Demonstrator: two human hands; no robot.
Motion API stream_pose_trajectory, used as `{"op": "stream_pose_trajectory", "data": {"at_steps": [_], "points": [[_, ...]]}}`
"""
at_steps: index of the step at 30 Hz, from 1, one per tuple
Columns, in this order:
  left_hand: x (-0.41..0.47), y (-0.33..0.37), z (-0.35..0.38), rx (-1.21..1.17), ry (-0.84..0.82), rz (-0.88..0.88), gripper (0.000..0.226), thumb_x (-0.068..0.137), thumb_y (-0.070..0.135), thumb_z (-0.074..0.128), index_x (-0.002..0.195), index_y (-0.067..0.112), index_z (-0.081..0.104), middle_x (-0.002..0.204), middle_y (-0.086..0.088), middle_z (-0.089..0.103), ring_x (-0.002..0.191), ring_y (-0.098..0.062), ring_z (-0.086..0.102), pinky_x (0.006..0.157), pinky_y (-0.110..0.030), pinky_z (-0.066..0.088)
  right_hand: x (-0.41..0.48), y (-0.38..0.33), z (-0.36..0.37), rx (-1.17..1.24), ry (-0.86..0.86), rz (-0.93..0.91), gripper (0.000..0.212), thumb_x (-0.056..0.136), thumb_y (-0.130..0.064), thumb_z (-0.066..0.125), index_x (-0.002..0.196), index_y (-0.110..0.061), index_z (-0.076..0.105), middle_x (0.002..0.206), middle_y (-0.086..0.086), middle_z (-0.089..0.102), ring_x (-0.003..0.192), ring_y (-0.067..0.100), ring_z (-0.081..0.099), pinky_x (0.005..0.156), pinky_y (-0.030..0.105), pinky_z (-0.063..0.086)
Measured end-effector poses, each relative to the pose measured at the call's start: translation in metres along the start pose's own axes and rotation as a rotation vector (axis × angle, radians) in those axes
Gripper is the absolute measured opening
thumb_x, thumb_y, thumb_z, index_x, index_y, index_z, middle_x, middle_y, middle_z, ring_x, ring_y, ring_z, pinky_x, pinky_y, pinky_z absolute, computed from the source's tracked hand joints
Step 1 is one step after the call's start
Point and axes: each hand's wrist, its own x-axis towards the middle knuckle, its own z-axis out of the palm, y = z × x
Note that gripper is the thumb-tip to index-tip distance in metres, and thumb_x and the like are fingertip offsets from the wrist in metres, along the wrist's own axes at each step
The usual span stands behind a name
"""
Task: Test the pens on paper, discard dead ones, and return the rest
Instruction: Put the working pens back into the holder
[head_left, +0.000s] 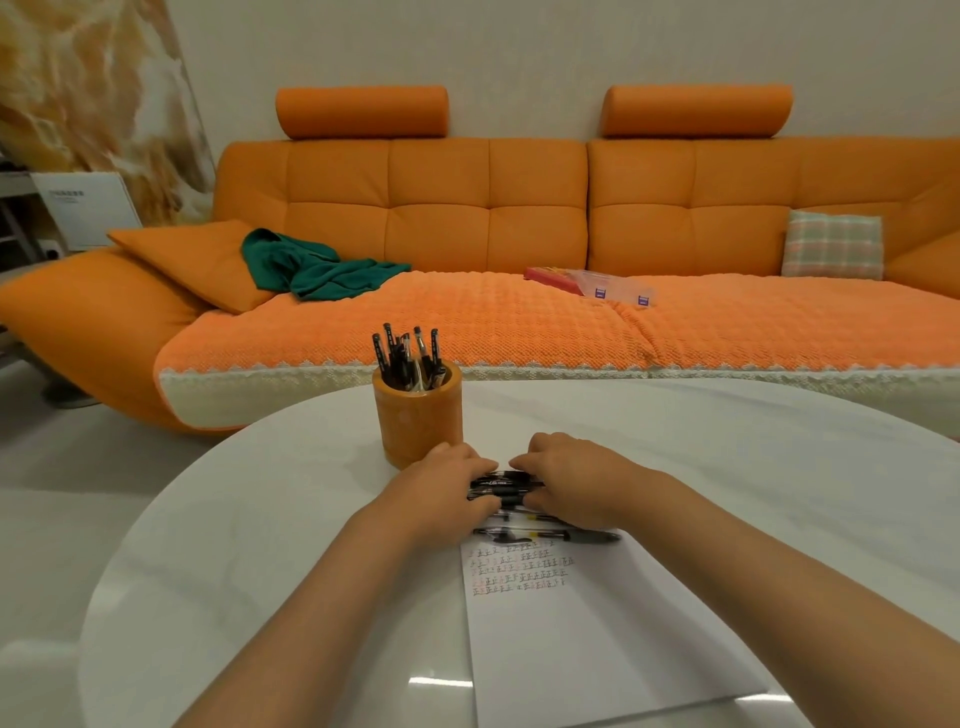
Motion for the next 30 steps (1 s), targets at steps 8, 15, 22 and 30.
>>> {"op": "stream_pose_trajectory", "data": {"at_steps": [8, 15, 22, 30], "points": [[0.0024, 0.0009, 0.0018, 0.022, 0.025, -0.003, 0.047, 0.102, 0.03, 0.05, 0.148, 0.028, 0.044, 0.131, 0.005, 0.051, 0.121, -0.015, 0.039, 0.103, -0.037, 0.04, 0.0022, -0.0004, 0.0065, -0.121, 0.034, -0.045, 0.034, 0.104, -0.033, 0.041, 0.133, -0.016, 0.049, 0.119, 0.008, 0.049, 0.106, 0.026, 0.048, 0.087, 0.043, 0.048], [0.0037, 0.0032, 0.0024, -0.028, 0.07, -0.004, 0.032, 0.099, 0.024, 0.058, 0.131, 0.027, 0.061, 0.11, 0.006, 0.052, 0.104, -0.012, 0.048, 0.09, -0.03, 0.046, 0.0052, 0.0005, 0.0068, -0.108, 0.057, -0.062, 0.028, 0.104, -0.03, 0.044, 0.127, -0.015, 0.052, 0.118, 0.006, 0.051, 0.104, 0.025, 0.05, 0.087, 0.043, 0.048], [0.002, 0.0039, -0.0008, -0.08, 0.073, -0.03, 0.022, 0.099, 0.018, 0.056, 0.118, 0.026, 0.062, 0.107, 0.007, 0.057, 0.099, -0.012, 0.055, 0.084, -0.029, 0.048, 0.003, -0.0029, 0.0078, 0.045, 0.051, -0.044, 0.029, 0.103, -0.028, 0.049, 0.129, -0.016, 0.052, 0.117, 0.005, 0.051, 0.106, 0.023, 0.049, 0.089, 0.038, 0.045], [-0.0024, 0.0082, -0.0058, -0.163, 0.158, 0.002, 0.021, 0.097, 0.018, 0.058, 0.116, 0.027, 0.063, 0.105, 0.008, 0.063, 0.095, -0.011, 0.056, 0.081, -0.03, 0.05, -0.0004, -0.0036, 0.0004, 0.13, 0.028, -0.01, 0.02, 0.104, -0.025, 0.045, 0.12, -0.014, 0.049, 0.114, 0.008, 0.052, 0.094, 0.021, 0.046, 0.084, 0.036, 0.043]]}}
